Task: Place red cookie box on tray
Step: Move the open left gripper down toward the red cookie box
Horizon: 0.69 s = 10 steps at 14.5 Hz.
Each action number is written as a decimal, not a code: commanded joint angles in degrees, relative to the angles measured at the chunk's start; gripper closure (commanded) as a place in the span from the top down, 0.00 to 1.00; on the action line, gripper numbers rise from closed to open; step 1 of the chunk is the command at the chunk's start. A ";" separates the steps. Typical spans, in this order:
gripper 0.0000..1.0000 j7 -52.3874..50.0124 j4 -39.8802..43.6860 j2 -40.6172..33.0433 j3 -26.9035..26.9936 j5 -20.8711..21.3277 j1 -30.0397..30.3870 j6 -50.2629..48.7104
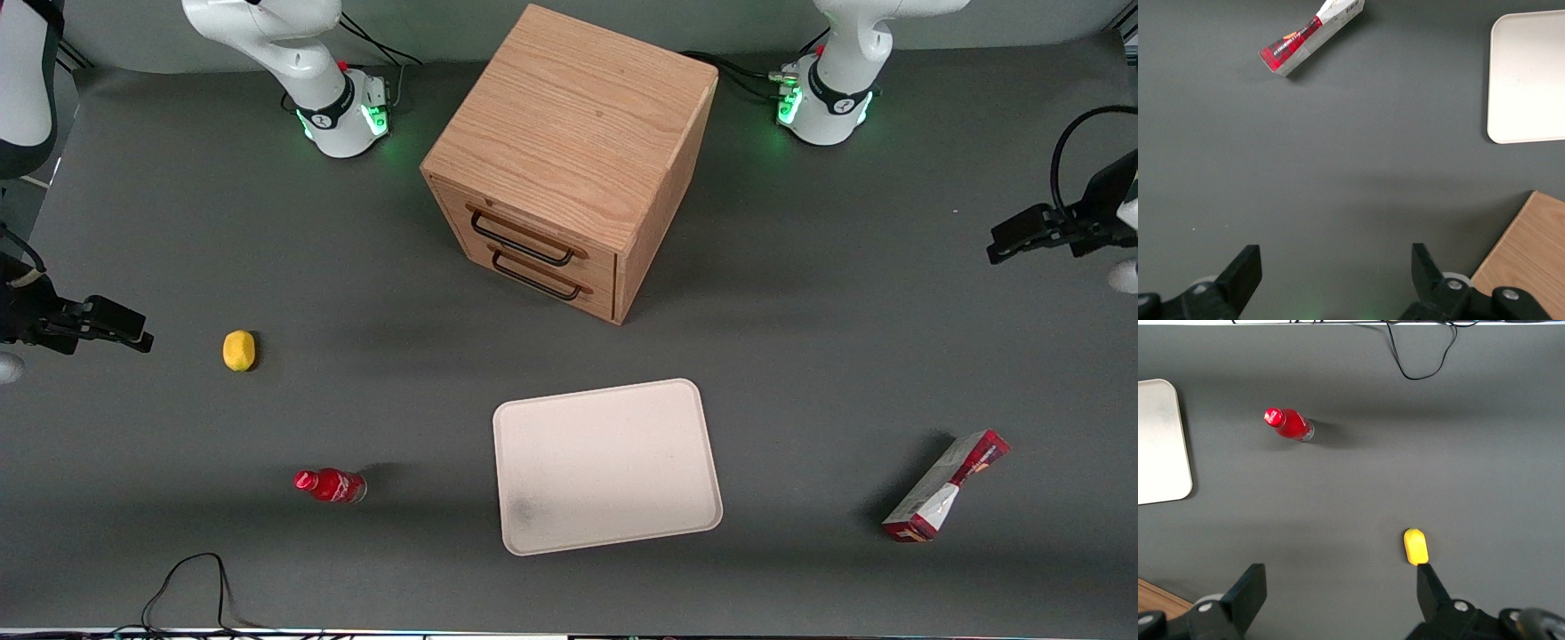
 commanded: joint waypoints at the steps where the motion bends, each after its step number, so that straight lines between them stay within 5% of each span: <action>1: 1.00 0.96 4.11 5.87 -0.36 3.08 0.07 1.61; 10: 1.00 3.25 30.29 27.58 -0.71 3.97 3.58 5.83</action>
